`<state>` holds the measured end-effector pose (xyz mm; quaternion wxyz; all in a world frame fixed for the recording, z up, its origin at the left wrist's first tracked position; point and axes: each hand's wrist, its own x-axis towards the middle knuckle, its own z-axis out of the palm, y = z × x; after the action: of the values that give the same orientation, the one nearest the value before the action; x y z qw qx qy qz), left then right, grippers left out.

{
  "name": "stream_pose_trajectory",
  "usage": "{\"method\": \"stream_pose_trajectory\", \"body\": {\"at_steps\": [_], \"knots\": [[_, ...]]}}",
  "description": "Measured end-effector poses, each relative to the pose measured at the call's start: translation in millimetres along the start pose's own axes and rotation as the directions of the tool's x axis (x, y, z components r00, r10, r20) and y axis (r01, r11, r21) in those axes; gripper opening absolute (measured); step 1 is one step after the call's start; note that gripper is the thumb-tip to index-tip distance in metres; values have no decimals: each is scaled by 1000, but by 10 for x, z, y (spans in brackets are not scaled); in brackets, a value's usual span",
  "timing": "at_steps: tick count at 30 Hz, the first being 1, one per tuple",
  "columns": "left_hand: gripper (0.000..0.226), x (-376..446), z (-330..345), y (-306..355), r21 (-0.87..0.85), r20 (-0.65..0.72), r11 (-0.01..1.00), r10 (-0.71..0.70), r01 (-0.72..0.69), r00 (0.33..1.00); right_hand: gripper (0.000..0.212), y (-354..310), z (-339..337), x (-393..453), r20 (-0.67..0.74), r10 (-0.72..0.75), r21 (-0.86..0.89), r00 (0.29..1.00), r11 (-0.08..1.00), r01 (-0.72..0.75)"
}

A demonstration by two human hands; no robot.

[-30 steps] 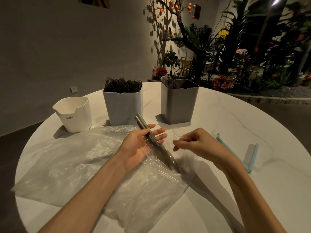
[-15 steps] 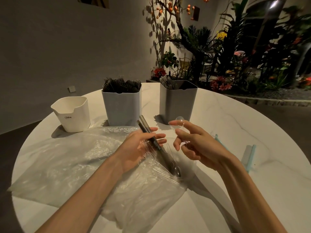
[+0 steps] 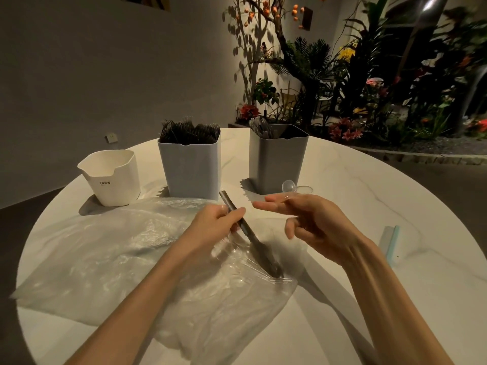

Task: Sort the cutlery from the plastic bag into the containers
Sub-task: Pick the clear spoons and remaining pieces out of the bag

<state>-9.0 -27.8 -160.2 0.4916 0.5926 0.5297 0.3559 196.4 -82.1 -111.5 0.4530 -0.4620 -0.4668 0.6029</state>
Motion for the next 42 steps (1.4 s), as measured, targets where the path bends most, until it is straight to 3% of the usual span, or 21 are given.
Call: {"method": "stream_pose_trajectory", "body": {"at_steps": [2,4,10,14,16,18,22,24,27,29,31,34,36,39,42], "knots": [[52,15,-66,-30,318,-18,943,113,-101,993,31,20,8,16,-3,-10,-130,1000,992,9],[56,2,-98,-50,464,-26,875,168,-137,985,23,35,25,22,-17,5,-236,1000,972,-9],[14,-35,-124,-18,419,44,890,175,-178,984,32,23,17,11,-80,2,-340,997,940,-29],[5,-87,-142,12,519,-36,808,347,-280,937,40,58,2,68,-169,17,-298,985,952,-68],[13,-124,-157,38,441,54,806,416,-396,908,42,79,-11,85,-164,39,-305,986,948,-88],[20,-172,-106,69,377,231,792,422,-481,877,41,99,-25,97,-149,16,-331,989,941,-65],[24,-205,142,90,544,494,616,314,-570,811,31,116,-36,92,-133,1,-254,991,967,-35],[23,-194,215,133,602,532,545,270,-583,802,28,136,-45,106,-146,18,-298,989,953,-62],[18,-155,201,191,614,546,520,263,-593,796,28,153,-70,138,-170,26,-298,985,952,-76],[14,-125,167,182,564,537,570,297,-598,790,26,144,-72,133,-174,14,-284,985,957,-63],[7,-116,152,179,409,449,726,368,-553,814,23,110,-69,118,-193,-37,-258,981,966,-15],[10,-163,134,282,11,128,909,413,-418,902,33,57,-33,90,-203,-134,-163,970,981,101],[16,-185,115,333,-177,6,919,359,-353,933,48,47,68,70,-151,-167,-51,974,986,161],[18,-240,140,355,-251,-21,918,312,-307,950,56,88,265,74,-57,-226,112,972,966,231],[9,-259,120,334,-185,-17,941,286,-284,958,31,187,397,87,-139,-324,-131,936,943,307]]}}
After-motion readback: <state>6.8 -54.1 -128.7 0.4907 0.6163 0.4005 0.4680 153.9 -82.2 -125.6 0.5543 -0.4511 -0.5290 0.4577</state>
